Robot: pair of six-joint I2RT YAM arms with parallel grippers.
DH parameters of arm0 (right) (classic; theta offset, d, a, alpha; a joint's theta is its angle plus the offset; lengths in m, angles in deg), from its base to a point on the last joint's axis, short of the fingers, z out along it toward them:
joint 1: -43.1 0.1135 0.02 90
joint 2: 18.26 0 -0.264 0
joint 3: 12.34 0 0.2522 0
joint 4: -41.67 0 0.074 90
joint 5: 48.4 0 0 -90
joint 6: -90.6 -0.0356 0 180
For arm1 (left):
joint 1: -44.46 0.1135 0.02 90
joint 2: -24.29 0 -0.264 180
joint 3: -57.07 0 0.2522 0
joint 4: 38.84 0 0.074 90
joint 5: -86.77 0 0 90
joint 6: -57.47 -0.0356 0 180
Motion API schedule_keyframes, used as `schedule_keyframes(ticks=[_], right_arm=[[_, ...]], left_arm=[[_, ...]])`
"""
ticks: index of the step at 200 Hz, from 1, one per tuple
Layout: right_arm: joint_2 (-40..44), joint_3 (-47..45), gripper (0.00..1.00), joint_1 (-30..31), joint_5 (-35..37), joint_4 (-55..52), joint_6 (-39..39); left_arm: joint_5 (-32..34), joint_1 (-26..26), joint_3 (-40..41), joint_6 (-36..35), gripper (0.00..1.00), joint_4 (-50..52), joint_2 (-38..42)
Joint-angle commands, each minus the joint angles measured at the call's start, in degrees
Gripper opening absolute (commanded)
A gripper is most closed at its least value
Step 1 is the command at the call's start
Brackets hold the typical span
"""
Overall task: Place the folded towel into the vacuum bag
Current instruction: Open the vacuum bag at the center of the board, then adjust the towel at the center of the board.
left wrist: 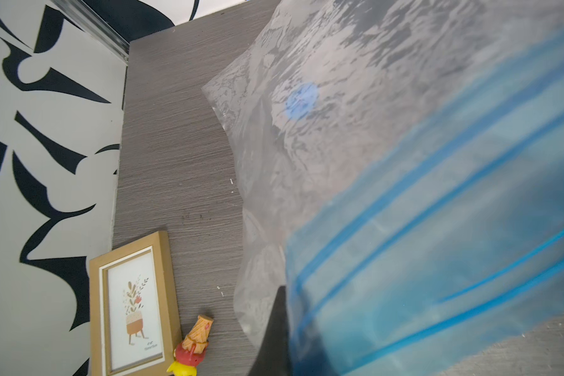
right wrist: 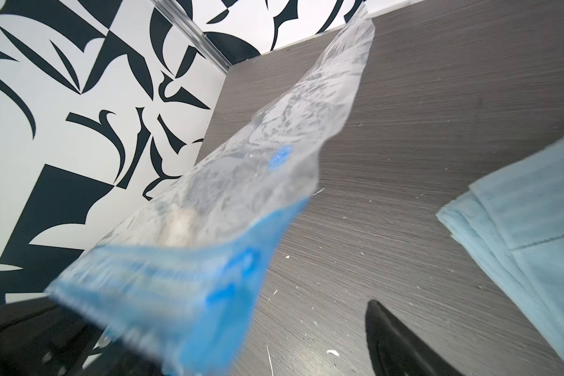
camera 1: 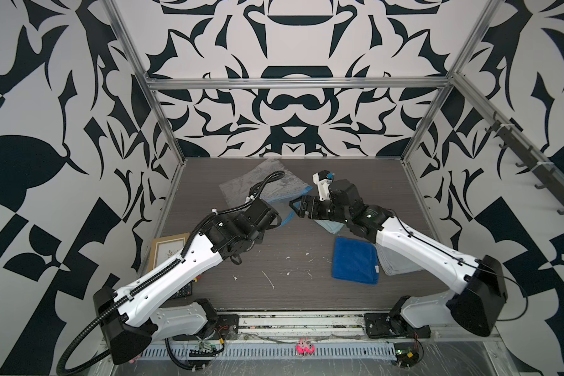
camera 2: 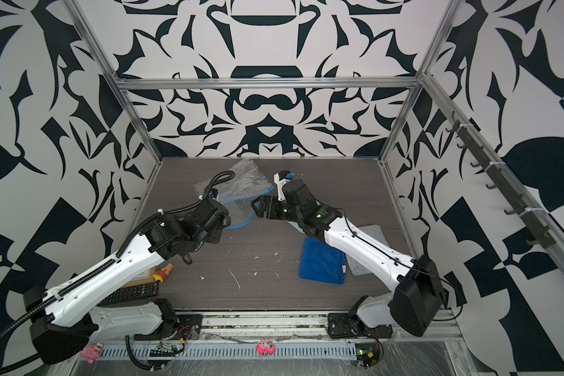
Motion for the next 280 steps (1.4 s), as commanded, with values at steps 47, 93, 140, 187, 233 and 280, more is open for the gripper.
schedule_keyframes(ticks=[47,93,140,187,233,280], right_arm=[[14.09,-0.9,0.93,-9.36,0.49,-11.87,-0.5],[12.85,-2.81,0.83,-11.97,16.7,-18.17,-17.04],[0.01,1.1,0.72,-14.04,15.43,-21.69,-28.14],[-8.62,-5.0,0.68,-14.13,10.03,-12.74,-55.08],[-20.97,2.64,0.71,-14.25,6.53,-13.7,-58.0],[-27.94,6.95,0.84,-14.3,6.07,-17.03,-58.45]], left_arm=[[-4.09,1.63,3.1,0.75,0.0,-5.49,-2.08],[-1.76,1.66,5.87,0.36,0.0,-6.9,-0.98],[-0.23,2.26,10.39,1.69,0.0,-8.01,2.36],[-0.23,2.67,11.45,1.56,0.0,-10.95,2.89],[-0.39,2.8,11.97,1.11,0.0,-12.89,3.15],[0.13,2.89,11.54,-0.17,0.0,-13.5,2.28]])
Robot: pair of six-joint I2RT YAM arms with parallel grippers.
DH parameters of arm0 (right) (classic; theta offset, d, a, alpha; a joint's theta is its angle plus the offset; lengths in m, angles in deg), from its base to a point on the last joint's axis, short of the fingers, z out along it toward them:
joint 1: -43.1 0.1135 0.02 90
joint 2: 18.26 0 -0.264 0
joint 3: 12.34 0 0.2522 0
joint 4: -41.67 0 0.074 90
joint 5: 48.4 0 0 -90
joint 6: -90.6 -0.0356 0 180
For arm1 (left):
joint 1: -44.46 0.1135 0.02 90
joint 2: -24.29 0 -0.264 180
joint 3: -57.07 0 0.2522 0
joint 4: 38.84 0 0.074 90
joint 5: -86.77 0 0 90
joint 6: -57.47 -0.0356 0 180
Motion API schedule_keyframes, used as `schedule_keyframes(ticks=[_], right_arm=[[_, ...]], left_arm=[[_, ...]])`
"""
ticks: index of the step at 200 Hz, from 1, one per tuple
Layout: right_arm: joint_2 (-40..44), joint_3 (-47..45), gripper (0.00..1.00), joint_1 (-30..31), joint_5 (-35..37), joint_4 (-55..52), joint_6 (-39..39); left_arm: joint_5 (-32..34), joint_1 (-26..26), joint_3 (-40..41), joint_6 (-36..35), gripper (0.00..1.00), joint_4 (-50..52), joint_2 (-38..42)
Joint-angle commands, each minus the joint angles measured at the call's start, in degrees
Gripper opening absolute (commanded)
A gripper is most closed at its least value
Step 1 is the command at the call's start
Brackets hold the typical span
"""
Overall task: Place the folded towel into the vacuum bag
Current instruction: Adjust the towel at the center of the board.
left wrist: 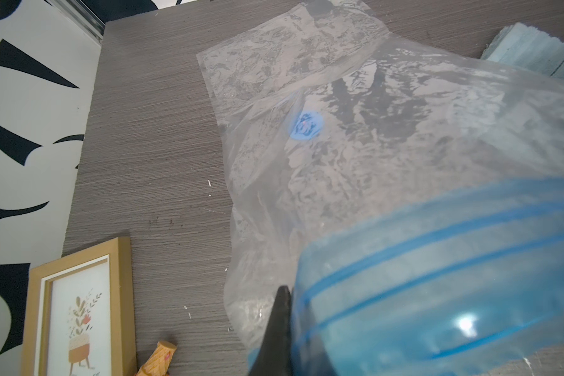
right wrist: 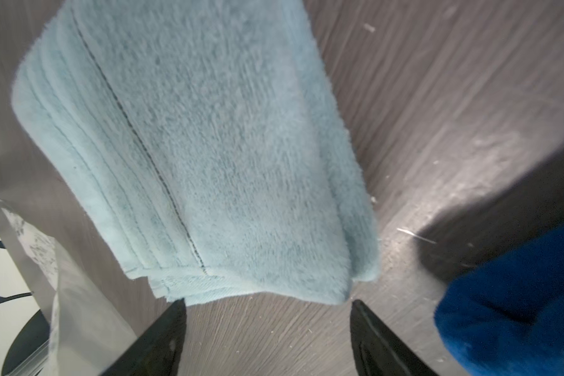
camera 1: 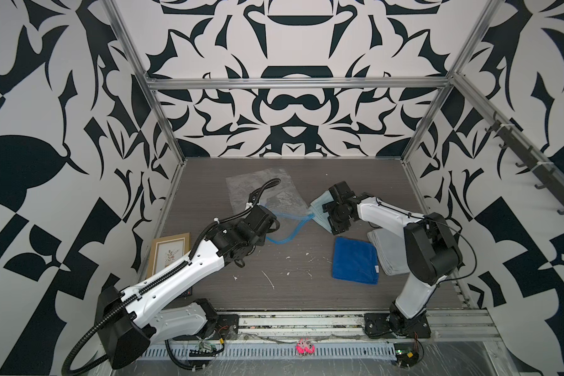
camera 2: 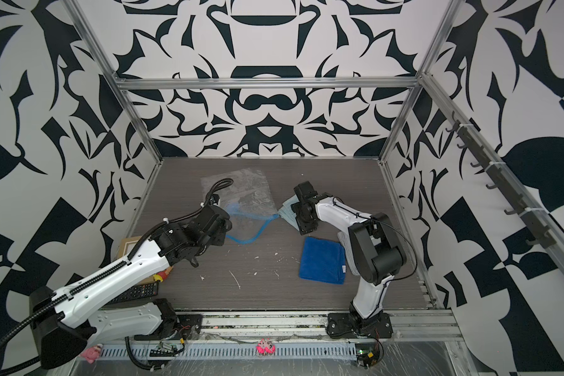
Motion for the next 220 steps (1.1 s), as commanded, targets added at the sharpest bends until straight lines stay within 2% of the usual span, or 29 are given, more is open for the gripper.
schedule_keyframes(ticks=[1,30,96,138,175,199,220], right_arm=[[-0.61,2.51,0.84,-0.14,-0.31,-2.1,-1.99],[-2.39,2.22,0.81,-0.22,0.98,-1.99,-2.56],[-4.47,1.5,0.42,-1.98,2.32,-3.77,1.85],[-5.16,2.85,0.27,-3.1,2.52,-5.06,10.44],[-5.82,4.25,0.21,-3.12,2.9,-8.31,23.28],[-3.68,0.65,0.19,-3.85,4.52,-9.1,28.87],[-2.01,-3.4,0.19,-6.43,2.92,-7.88,31.78]], left_arm=[[1.29,0.37,0.45,-0.23,0.0,-1.1,0.14],[1.39,0.5,-0.35,-1.07,0.0,-1.52,-0.63],[1.81,0.63,-1.25,-1.34,0.0,-1.42,-1.36],[2.84,0.68,-1.73,-1.16,0.0,-0.67,-0.87],[4.4,0.68,-3.01,-1.16,0.0,0.39,-0.26],[5.14,0.68,-3.58,-1.64,0.0,0.72,0.19],[5.5,0.68,-4.11,-2.28,0.0,0.85,0.18]])
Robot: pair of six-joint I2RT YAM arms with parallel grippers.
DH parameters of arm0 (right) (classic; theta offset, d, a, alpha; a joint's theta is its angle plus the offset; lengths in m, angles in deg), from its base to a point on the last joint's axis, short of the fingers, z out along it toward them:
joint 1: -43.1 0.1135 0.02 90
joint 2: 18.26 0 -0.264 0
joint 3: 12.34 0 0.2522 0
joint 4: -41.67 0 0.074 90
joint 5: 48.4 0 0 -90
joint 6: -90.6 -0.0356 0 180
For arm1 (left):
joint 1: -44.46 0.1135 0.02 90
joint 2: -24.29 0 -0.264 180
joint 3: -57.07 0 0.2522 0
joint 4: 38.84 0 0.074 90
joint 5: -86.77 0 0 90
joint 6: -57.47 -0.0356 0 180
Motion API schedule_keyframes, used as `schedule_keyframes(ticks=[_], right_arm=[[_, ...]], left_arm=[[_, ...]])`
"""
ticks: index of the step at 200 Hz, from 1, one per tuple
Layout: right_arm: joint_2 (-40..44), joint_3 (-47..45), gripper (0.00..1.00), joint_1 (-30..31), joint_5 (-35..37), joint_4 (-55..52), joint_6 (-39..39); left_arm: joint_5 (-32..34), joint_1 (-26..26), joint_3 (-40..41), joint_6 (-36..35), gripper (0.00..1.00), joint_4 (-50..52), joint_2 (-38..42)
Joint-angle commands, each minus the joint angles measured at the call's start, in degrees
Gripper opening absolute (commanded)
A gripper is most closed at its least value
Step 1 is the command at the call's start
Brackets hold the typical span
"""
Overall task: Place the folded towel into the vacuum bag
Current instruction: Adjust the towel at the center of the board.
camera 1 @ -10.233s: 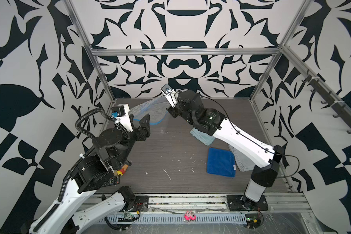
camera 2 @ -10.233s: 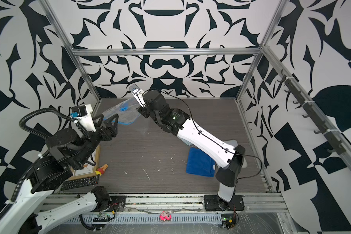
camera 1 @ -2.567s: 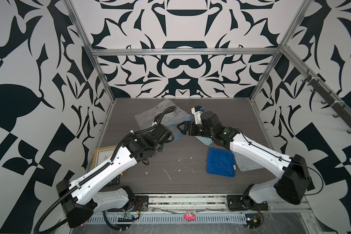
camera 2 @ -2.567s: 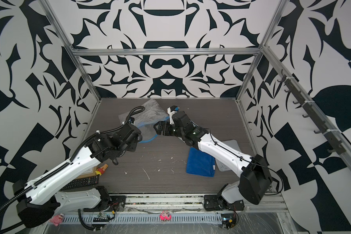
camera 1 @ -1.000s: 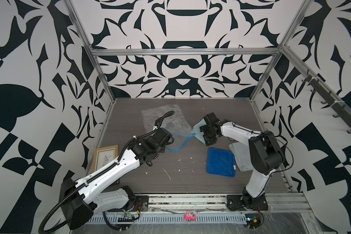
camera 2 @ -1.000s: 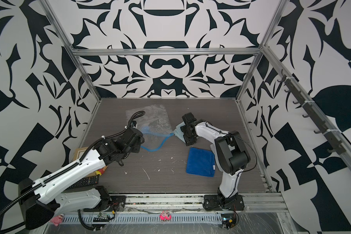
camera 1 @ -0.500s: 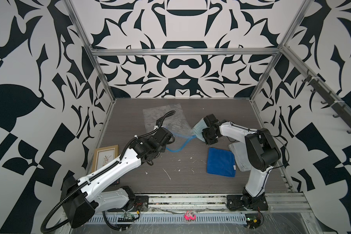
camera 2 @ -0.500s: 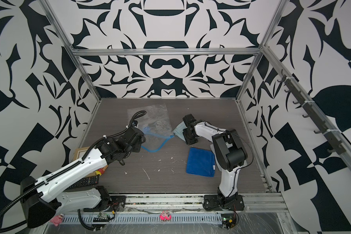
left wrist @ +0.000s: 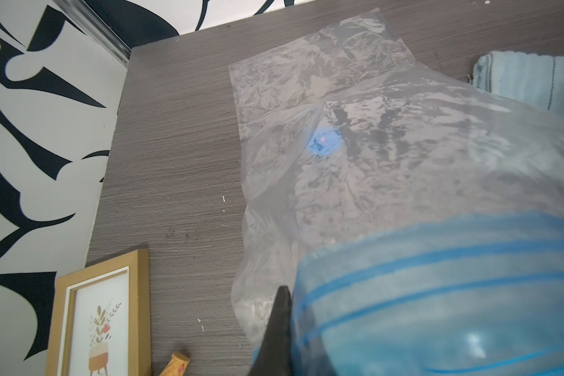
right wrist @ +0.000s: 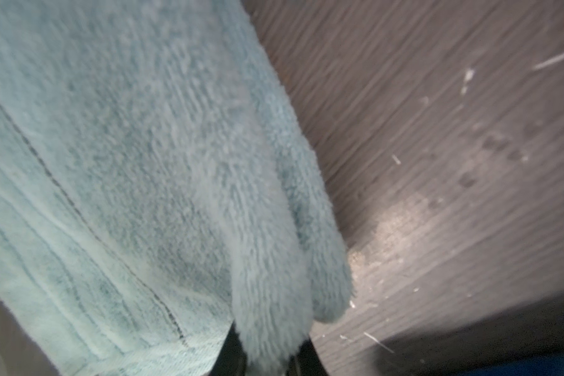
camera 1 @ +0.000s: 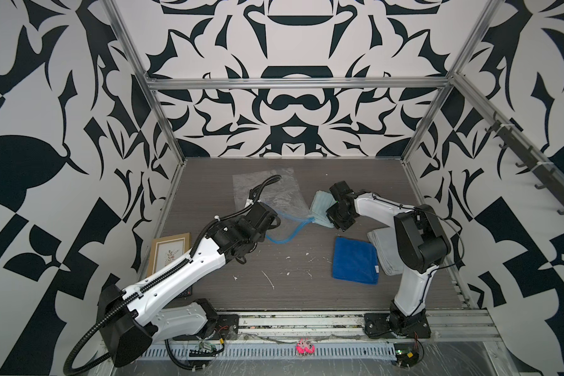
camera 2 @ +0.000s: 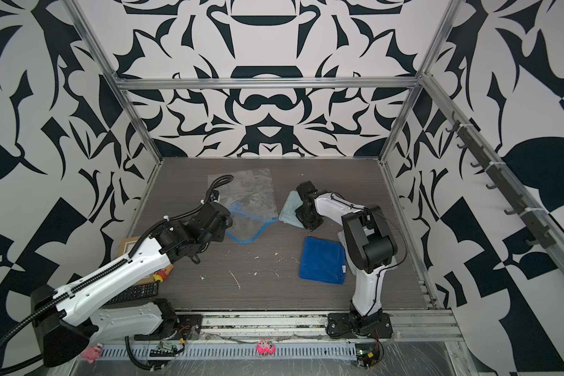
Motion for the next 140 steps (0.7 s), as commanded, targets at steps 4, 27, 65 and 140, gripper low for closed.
schedule_keyframes(ticks=[4,27,65,140], right_arm=[[2.52,-5.12,0.2,-3.55,0.54,-3.71,8.23],[2.86,-7.02,0.24,-7.72,-1.73,-3.05,11.49],[2.42,-4.86,0.49,-14.29,-1.43,-2.77,14.14],[-4.3,10.64,0.79,-16.67,-2.84,-4.55,13.59]], left_arm=[[2.01,0.33,-2.3,-0.49,0.0,1.51,1.09],[2.06,0.33,-3.1,-0.77,0.0,1.87,0.61],[1.89,0.33,-3.85,-0.79,0.0,2.13,0.55],[1.66,0.33,-2.92,-0.34,0.0,1.98,1.76]])
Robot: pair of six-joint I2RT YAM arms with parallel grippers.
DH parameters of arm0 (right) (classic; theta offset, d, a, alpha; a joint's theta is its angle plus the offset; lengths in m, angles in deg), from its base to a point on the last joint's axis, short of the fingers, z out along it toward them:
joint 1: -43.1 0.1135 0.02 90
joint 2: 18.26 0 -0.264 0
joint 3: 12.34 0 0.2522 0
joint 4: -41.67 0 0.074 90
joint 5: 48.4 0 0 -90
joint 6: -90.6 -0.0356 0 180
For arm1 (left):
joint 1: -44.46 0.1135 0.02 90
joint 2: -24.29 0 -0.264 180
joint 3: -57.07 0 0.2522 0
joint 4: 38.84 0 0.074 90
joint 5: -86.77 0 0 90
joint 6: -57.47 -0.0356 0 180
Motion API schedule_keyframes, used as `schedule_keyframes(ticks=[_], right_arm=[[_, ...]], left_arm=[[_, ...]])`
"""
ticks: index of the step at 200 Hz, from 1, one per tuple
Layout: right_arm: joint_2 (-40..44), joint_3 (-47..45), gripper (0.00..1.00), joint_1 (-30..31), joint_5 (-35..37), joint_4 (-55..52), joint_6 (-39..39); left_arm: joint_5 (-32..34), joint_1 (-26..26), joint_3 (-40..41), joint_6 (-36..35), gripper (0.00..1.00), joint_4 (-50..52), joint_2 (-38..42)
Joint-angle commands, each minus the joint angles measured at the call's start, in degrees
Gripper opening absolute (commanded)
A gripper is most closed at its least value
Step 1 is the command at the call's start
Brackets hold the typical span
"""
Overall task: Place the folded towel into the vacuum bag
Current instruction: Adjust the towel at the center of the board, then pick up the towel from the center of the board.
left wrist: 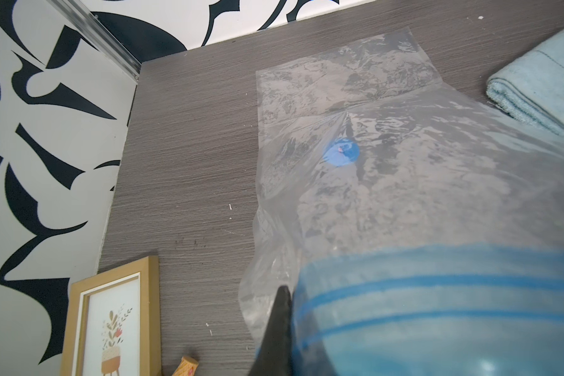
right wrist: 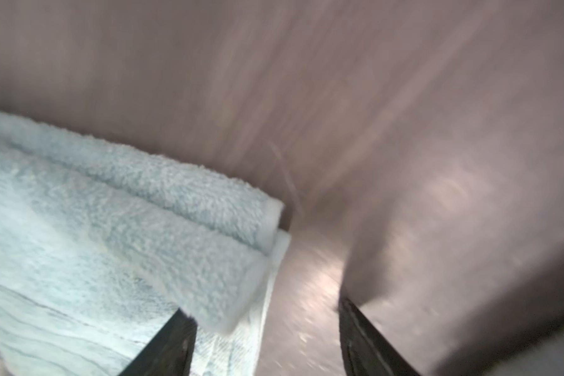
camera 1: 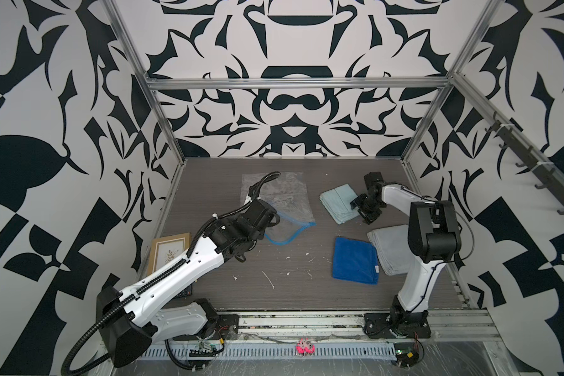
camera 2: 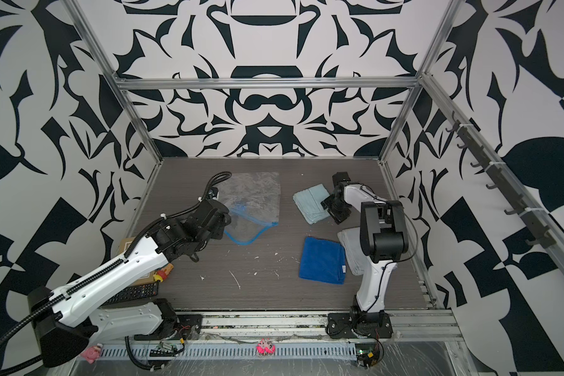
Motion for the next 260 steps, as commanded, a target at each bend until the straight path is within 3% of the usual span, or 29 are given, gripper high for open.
schedule_keyframes(ticks=[1,59,125,139,181,227,260], right_arm=[[1.05,2.69,0.8,0.89,1.3,-2.44,-0.21],[4.18,-0.23,0.85,5.03,3.8,-3.91,-5.44],[-2.21,3.56,0.84,5.26,3.09,-4.2,-7.05],[-2.86,4.36,0.79,5.31,3.8,-4.67,-7.01],[-3.14,4.3,0.45,5.35,4.12,-4.31,-6.48],[-2.65,2.02,0.29,5.23,3.89,-2.0,-4.68],[-1.76,1.58,0.1,5.22,4.85,-1.97,-2.98]], left_arm=[[1.09,0.31,-0.6,0.84,0.0,0.7,1.62],[-1.34,0.31,0.71,-0.02,0.0,-1.81,1.41],[-4.56,0.3,1.34,1.15,0.0,-2.97,0.94],[-6.3,0.31,2.05,1.65,0.0,-2.99,0.8],[-9.75,0.31,4.14,2.93,0.0,-2.49,0.85],[-9.75,0.31,2.99,2.7,0.0,-2.18,0.23],[-9.75,0.31,2.12,2.48,0.0,-2.29,-0.47]])
